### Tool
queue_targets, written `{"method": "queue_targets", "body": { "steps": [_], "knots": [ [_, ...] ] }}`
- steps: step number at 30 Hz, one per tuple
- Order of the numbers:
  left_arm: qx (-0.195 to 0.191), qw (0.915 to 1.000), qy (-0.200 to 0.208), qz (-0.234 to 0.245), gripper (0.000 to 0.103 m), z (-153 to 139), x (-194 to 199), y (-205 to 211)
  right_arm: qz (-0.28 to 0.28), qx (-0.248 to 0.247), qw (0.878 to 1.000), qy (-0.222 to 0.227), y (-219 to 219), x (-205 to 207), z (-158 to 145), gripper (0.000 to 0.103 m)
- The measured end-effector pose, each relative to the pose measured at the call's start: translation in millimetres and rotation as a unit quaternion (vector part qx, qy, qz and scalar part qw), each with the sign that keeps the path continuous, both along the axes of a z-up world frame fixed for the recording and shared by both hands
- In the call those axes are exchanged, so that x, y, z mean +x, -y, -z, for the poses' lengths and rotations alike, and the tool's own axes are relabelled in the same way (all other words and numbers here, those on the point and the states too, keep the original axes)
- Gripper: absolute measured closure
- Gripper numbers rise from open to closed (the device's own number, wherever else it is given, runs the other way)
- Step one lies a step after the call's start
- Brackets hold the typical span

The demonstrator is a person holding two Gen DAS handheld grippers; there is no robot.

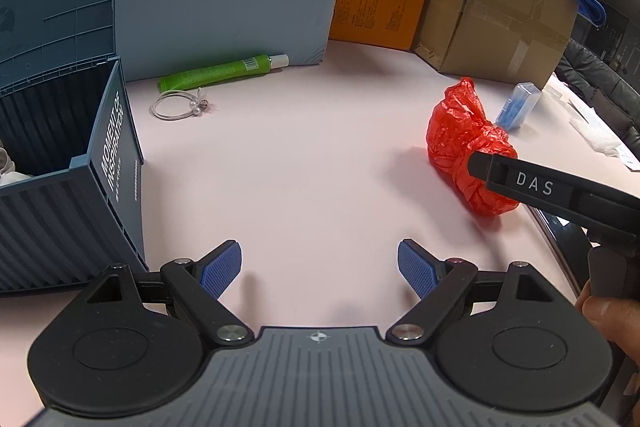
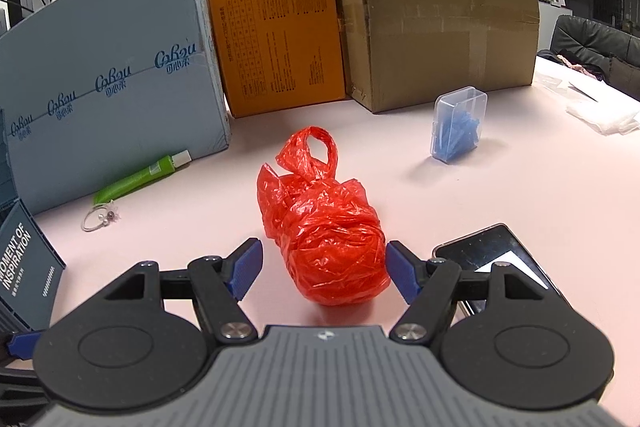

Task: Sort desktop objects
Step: 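Lower the open right tool around the red plastic bag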

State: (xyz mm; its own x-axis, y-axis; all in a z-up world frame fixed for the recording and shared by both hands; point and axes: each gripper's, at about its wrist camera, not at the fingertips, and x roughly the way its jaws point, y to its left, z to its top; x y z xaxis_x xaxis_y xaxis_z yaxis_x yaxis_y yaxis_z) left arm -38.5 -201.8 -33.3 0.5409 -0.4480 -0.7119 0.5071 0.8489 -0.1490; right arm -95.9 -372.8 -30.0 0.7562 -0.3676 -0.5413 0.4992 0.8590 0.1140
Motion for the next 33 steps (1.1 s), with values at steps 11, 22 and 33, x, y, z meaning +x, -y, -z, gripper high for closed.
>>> {"method": "queue_targets", "body": {
  "steps": [11,22,33],
  "knots": [
    [0.002,1.0000,-0.006,-0.004,0.020,3.6,4.7,0.6,0.010,-0.030,0.999,-0.021,0.8,8.8,4.0,0.031],
    [0.001,0.9999,-0.010,-0.010,0.020,5.3,7.0,0.3,-0.007,-0.019,1.000,-0.014,4.0,12.5,6.4,0.015],
    [0.001,0.9999,-0.009,-0.012,0.020,3.6,5.1,-0.3,-0.018,0.057,0.998,-0.032,13.7,14.6,14.3,0.054]
  ]
}}
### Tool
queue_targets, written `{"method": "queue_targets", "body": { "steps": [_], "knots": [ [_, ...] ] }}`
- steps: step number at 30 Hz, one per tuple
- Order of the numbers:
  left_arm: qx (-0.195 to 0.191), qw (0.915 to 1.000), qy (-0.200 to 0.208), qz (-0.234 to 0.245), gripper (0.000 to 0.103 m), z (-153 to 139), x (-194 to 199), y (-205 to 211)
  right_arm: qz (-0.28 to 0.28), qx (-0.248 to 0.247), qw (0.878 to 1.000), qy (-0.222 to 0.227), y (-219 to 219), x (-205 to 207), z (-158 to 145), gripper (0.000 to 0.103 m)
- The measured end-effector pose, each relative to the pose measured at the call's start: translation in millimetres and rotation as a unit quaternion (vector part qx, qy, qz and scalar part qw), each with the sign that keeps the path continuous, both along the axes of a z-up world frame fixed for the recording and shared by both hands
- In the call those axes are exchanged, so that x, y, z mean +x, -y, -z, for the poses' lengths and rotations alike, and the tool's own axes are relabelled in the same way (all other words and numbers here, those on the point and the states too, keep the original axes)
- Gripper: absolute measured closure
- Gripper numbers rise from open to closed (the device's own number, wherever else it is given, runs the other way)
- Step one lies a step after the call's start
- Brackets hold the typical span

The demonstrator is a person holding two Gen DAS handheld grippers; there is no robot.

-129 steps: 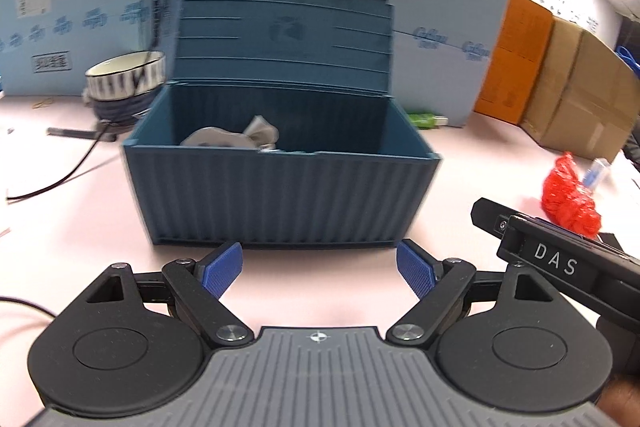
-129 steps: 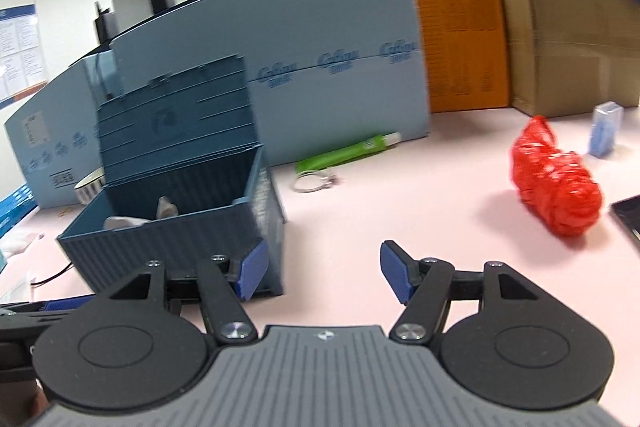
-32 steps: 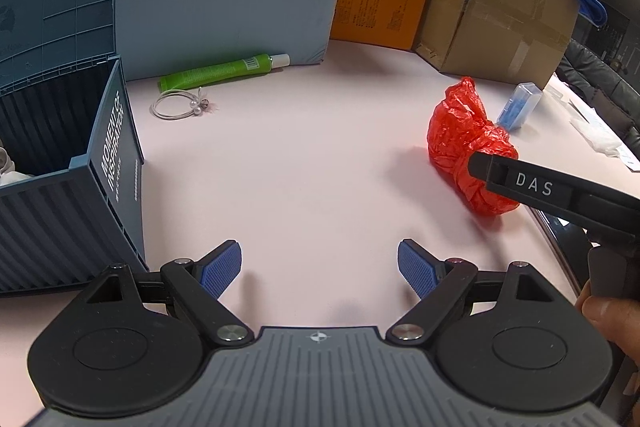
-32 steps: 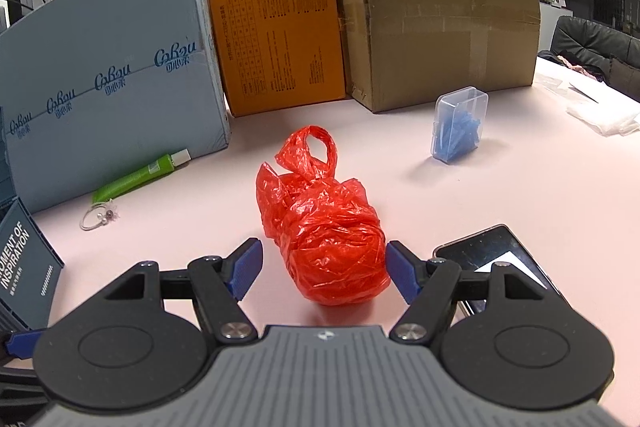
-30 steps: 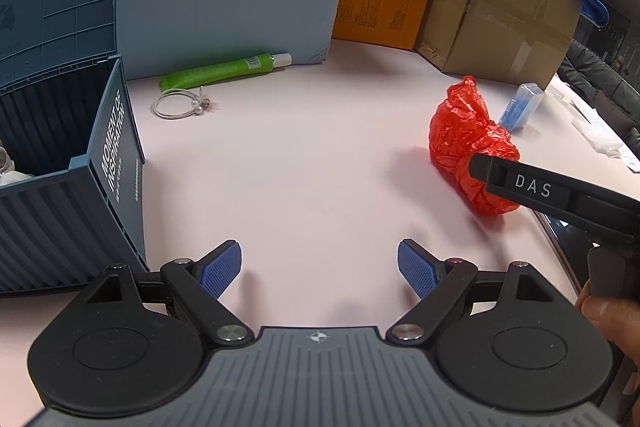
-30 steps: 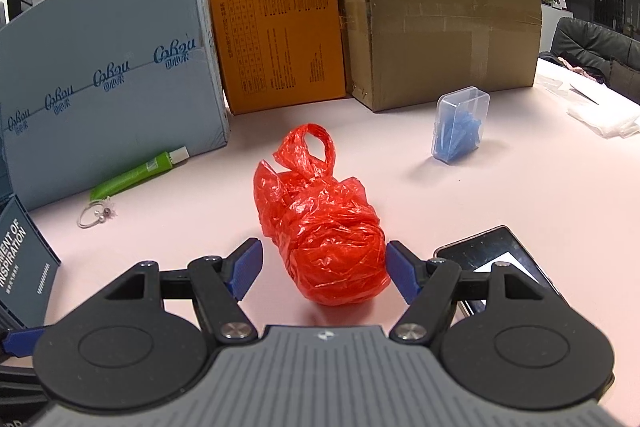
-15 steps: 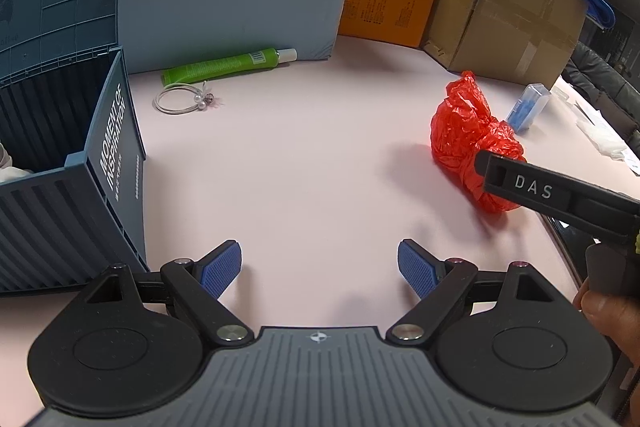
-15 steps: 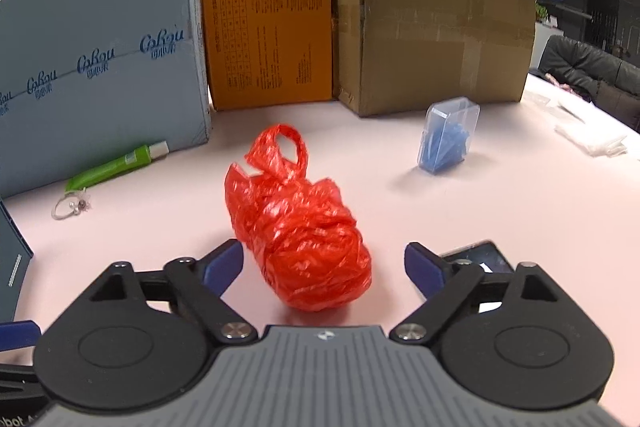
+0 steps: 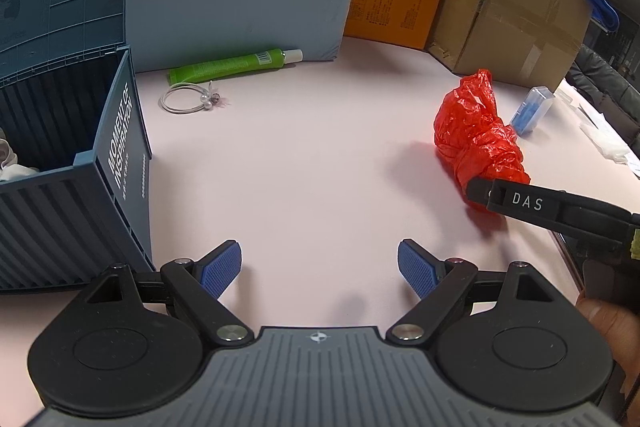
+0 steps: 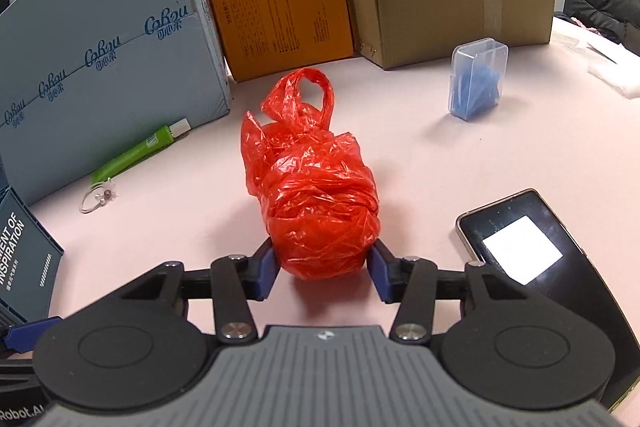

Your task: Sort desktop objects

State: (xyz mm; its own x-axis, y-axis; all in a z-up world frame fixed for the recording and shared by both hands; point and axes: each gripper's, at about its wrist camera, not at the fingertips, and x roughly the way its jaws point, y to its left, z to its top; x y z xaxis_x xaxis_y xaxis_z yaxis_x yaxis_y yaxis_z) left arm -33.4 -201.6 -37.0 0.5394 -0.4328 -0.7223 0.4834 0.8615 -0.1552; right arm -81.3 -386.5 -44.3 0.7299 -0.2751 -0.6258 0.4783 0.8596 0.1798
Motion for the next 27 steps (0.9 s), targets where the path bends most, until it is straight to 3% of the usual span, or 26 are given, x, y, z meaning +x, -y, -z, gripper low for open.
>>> {"method": "queue_targets", "body": {
  "steps": [12,27],
  "knots": [
    [-0.001,0.9999,-0.002,0.013,0.020,-2.3,-6.8,0.7,-0.022,0.014,1.000,0.002,-8.8,-10.1,-4.1,0.055],
    [0.007,0.9999,-0.006,0.010,0.020,-0.8,-13.4,-9.9,-0.070,-0.002,0.997,-0.018,-35.1,-29.4,-2.3,0.055]
  ]
}}
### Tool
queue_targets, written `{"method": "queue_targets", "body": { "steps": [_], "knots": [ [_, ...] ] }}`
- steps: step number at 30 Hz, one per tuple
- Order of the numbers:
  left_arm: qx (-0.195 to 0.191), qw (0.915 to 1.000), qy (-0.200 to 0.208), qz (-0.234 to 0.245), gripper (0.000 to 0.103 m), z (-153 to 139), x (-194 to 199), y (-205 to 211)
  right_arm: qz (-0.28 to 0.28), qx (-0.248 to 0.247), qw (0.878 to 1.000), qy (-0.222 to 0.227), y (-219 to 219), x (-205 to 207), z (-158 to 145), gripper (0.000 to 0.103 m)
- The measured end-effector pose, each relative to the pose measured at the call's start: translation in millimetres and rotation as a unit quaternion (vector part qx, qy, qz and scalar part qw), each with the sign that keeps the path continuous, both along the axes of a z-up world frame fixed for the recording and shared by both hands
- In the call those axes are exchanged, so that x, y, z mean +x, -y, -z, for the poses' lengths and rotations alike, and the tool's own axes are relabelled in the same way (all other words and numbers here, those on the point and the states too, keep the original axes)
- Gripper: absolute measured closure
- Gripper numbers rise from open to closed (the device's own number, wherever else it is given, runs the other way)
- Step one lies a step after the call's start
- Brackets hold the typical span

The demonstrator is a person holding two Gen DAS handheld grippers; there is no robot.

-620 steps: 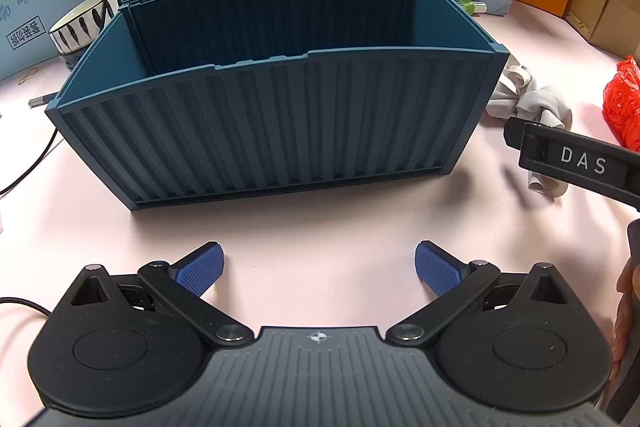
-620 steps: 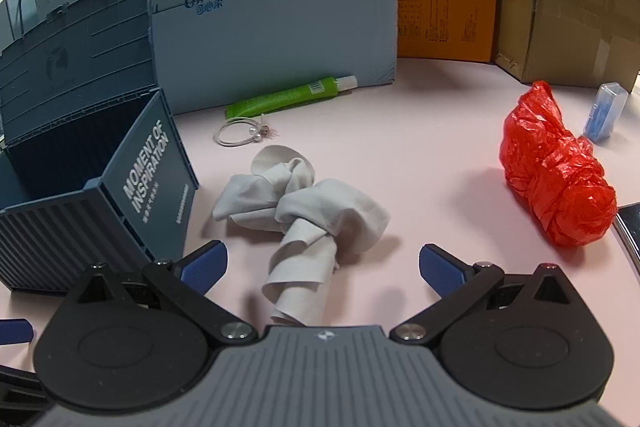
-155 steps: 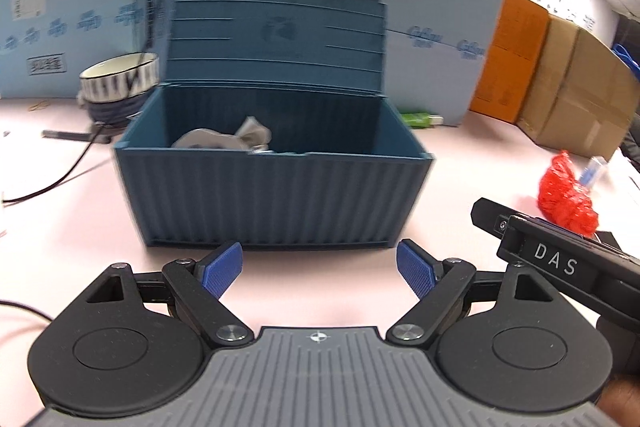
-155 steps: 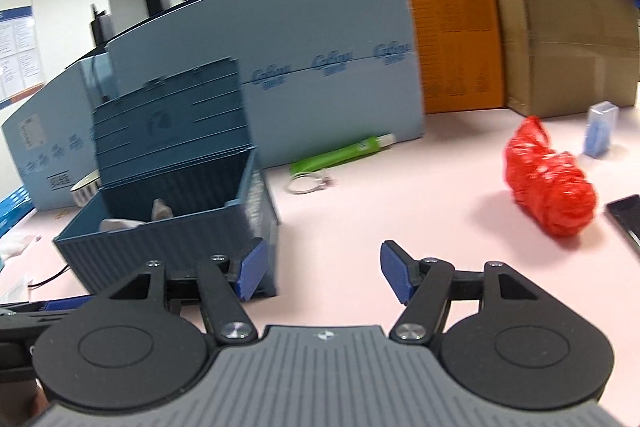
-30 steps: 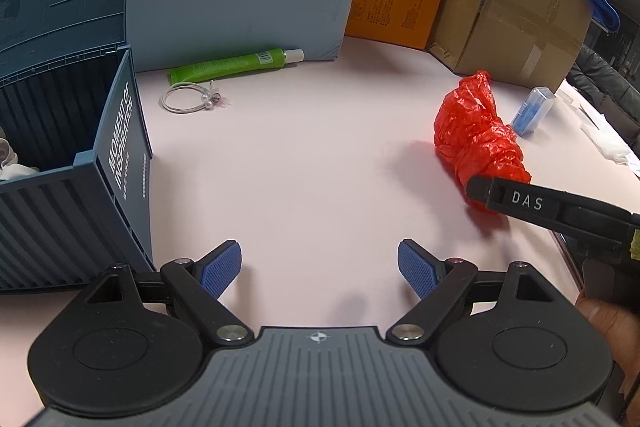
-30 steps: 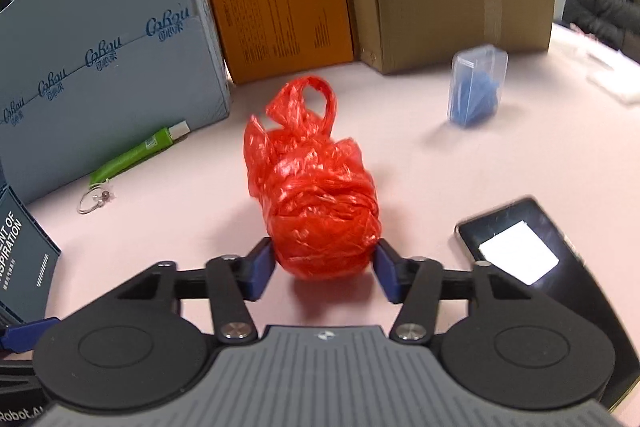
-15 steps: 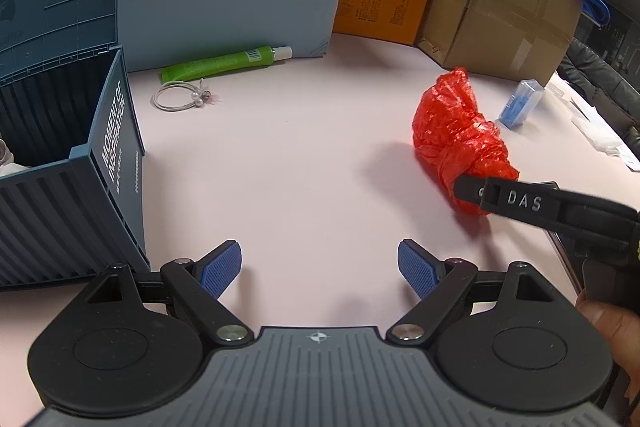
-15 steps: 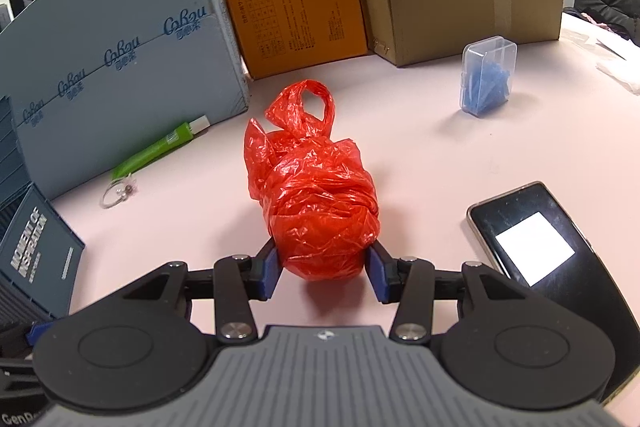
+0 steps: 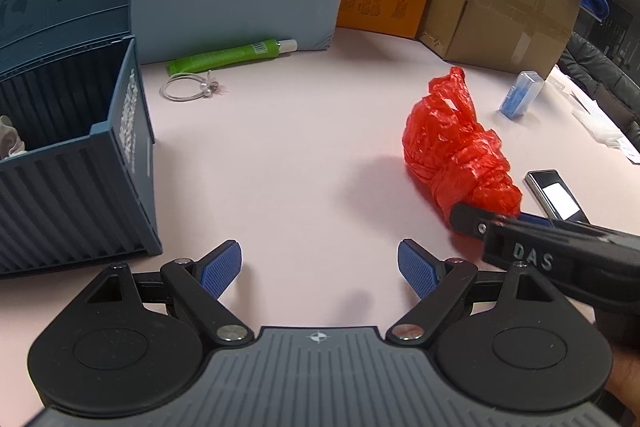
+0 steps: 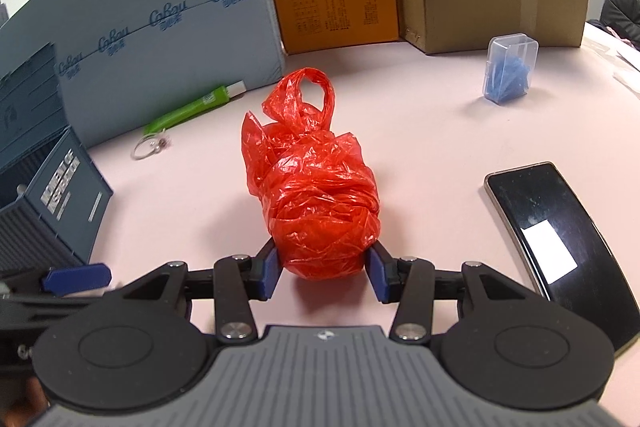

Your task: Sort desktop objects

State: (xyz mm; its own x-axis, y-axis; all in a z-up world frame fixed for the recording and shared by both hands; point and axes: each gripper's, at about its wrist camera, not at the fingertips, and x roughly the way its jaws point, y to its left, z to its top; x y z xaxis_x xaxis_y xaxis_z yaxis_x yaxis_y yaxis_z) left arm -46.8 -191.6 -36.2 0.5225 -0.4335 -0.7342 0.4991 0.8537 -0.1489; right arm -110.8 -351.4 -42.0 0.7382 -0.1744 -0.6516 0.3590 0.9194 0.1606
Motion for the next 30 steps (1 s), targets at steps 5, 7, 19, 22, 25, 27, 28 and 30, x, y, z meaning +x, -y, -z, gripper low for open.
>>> {"method": "queue_targets", "body": {
  "steps": [5,7,19,22,25,27,28,30],
  "knots": [
    [0.004,0.9999,-0.004,-0.008,0.019,2.1,2.5,-3.2,-0.016,-0.006,1.000,-0.005,-7.6,-5.1,-0.1,0.055],
    [0.006,0.9999,-0.005,-0.010,0.020,2.9,3.2,-4.3,-0.020,-0.007,1.000,-0.007,-9.8,-6.9,0.1,0.055],
    [0.004,0.9999,-0.007,-0.006,0.020,1.6,0.8,-5.8,0.015,-0.041,0.999,-0.012,-14.1,-20.5,-3.0,0.045],
    [0.004,1.0000,-0.005,-0.003,0.020,0.7,-0.5,-6.0,0.058,-0.052,0.997,-0.013,-7.0,-24.4,-3.9,0.044],
    [0.003,1.0000,-0.004,-0.004,0.020,-0.3,-0.7,-7.0,0.098,-0.065,0.993,-0.016,0.3,-28.0,-4.6,0.043],
    [0.003,1.0000,-0.003,-0.005,0.020,-0.9,-0.9,-7.6,0.115,-0.075,0.990,-0.021,3.6,-29.3,-4.6,0.041],
    [0.003,1.0000,-0.003,-0.005,0.020,-1.2,-0.8,-7.9,0.121,-0.077,0.989,-0.021,5.0,-29.9,-4.8,0.040],
    [0.003,1.0000,-0.001,-0.006,0.020,-1.9,-1.2,-8.5,0.132,-0.079,0.988,-0.018,7.5,-31.6,-5.7,0.030]
  ]
}}
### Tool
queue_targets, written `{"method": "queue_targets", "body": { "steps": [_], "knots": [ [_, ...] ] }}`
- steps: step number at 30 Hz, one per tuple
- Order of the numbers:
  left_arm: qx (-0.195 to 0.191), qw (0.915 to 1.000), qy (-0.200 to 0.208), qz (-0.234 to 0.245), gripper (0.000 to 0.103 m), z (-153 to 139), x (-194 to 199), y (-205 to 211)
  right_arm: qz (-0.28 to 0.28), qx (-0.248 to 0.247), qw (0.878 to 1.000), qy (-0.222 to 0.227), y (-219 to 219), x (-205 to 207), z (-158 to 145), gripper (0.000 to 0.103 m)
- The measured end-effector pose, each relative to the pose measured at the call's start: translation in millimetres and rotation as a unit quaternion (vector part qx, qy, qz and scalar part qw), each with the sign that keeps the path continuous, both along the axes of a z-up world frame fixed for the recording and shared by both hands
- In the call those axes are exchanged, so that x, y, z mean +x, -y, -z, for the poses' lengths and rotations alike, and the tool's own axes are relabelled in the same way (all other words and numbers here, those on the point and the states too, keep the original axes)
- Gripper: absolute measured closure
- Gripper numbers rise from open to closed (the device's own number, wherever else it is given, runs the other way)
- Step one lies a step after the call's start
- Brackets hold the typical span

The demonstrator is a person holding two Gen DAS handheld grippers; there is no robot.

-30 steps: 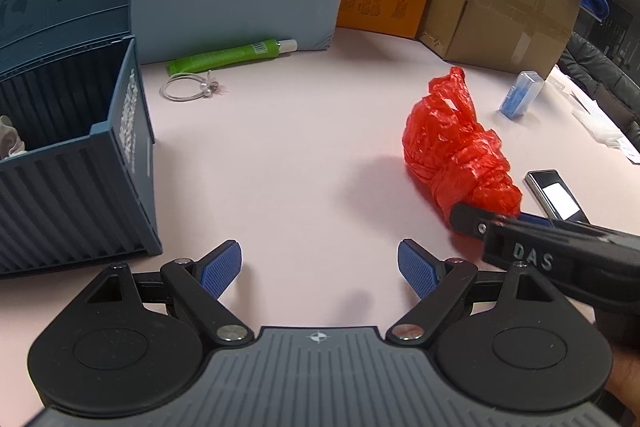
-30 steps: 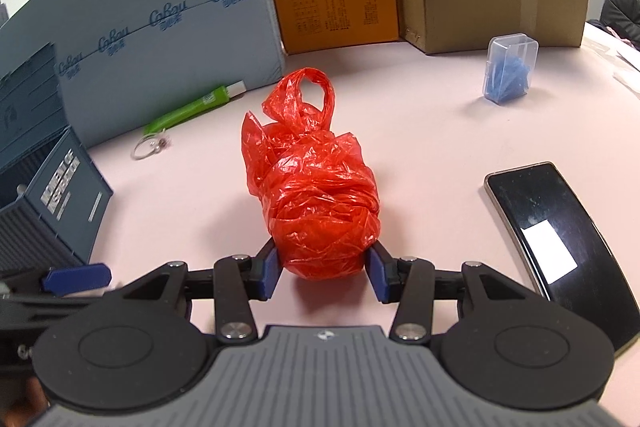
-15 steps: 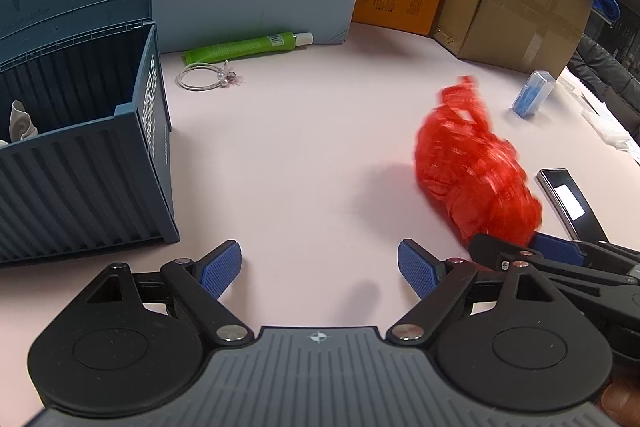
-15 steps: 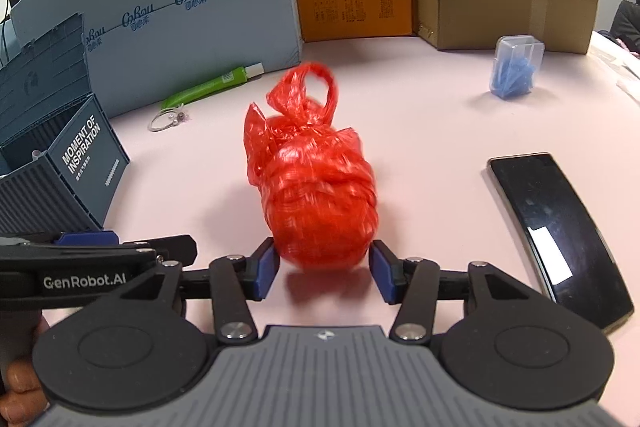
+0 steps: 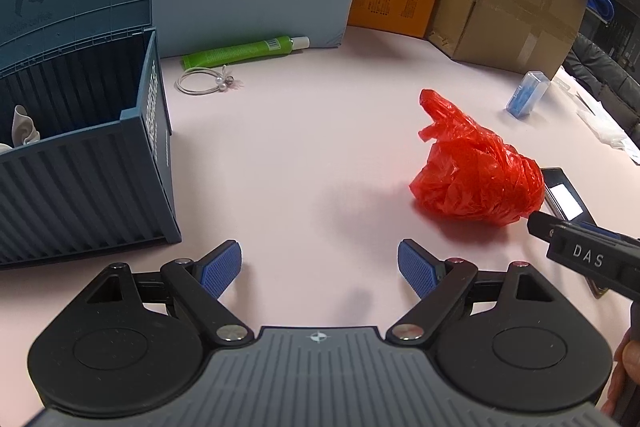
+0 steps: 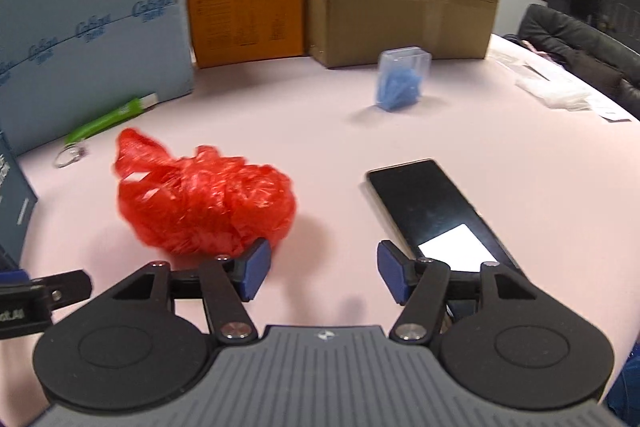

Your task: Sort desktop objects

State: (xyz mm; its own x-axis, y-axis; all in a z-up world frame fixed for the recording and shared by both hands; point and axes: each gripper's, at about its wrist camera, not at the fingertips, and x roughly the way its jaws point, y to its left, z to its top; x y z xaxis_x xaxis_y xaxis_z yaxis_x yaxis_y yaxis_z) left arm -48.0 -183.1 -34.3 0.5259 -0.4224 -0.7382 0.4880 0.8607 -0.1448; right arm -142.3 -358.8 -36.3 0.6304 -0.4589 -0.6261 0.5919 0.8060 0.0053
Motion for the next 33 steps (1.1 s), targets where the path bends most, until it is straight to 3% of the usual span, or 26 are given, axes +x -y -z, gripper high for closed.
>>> {"method": "queue_targets", "body": {
  "steps": [2,4,12,17,24,33],
  "knots": [
    [0.000,1.0000,0.002,-0.002,0.020,-0.7,-0.4,-0.6,0.002,-0.001,1.000,0.011,0.8,-2.2,-2.1,0.020],
    [0.001,1.0000,0.003,-0.004,0.020,-1.1,-0.5,-1.3,-0.003,-0.001,1.000,0.024,0.5,-3.9,-4.2,0.018],
    [-0.001,1.0000,0.009,0.000,0.020,-3.3,-2.9,0.3,-0.009,0.007,0.998,0.067,6.5,-7.7,-11.3,0.018],
    [-0.021,0.9989,0.018,0.039,0.020,-7.9,-10.3,8.8,-0.007,0.031,0.994,0.104,13.5,-10.8,-15.8,0.011],
    [-0.024,0.9954,0.031,0.088,0.020,-10.7,-16.4,24.0,-0.018,0.072,0.989,0.126,20.0,-6.7,-16.9,0.010],
    [-0.038,0.9934,0.040,0.101,0.020,-15.2,-14.3,34.4,-0.017,0.082,0.987,0.136,27.3,-1.5,-16.0,0.010]
  ]
}}
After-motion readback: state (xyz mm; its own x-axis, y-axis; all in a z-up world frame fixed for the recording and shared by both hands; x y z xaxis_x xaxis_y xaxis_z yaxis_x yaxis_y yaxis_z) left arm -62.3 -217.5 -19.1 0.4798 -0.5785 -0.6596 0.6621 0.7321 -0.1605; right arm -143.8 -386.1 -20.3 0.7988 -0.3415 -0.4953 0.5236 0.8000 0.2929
